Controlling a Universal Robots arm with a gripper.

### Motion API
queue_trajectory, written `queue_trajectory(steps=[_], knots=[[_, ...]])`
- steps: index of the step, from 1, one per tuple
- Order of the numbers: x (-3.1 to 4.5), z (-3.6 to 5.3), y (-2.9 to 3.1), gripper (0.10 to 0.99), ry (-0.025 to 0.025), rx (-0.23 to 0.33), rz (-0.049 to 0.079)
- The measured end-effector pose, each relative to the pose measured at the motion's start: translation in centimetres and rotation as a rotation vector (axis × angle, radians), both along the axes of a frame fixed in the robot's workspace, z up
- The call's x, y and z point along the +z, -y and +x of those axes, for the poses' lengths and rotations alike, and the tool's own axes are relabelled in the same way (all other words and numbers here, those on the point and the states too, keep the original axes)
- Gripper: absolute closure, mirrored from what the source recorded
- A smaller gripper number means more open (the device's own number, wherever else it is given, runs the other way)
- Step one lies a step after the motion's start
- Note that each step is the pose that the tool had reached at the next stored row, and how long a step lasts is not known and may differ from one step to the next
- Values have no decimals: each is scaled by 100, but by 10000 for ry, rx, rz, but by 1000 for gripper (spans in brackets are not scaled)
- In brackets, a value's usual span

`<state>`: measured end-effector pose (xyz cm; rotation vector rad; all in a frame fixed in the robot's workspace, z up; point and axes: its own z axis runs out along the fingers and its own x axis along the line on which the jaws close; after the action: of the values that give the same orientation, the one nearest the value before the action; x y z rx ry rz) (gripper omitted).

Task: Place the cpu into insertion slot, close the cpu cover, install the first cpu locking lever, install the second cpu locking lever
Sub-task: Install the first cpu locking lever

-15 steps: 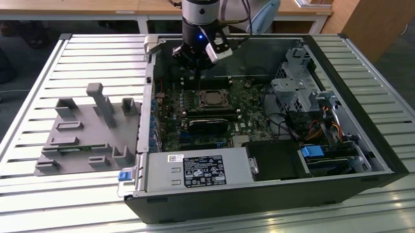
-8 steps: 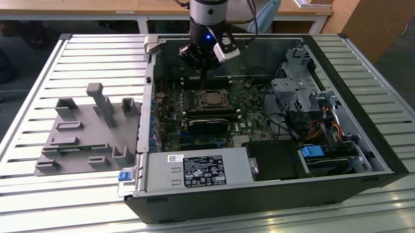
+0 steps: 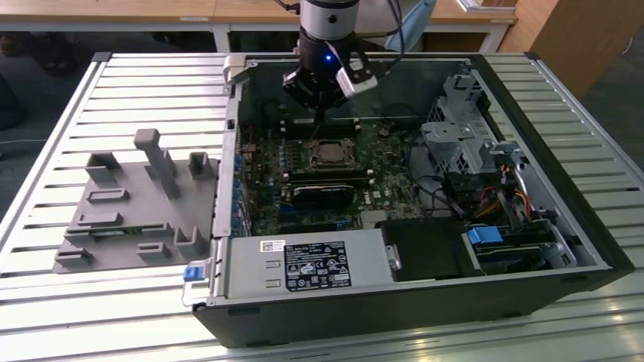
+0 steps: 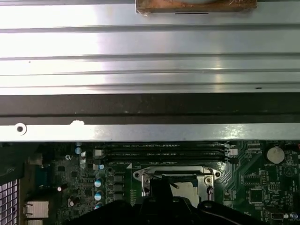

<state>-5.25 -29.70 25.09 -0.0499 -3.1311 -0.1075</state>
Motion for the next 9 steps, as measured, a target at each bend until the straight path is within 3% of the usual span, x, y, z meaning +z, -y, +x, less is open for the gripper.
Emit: queue_trajectory(steps=[3,9], knots=[[-13,0,0,980,58,1,180],[-91,5,-2,980,98,3,195]])
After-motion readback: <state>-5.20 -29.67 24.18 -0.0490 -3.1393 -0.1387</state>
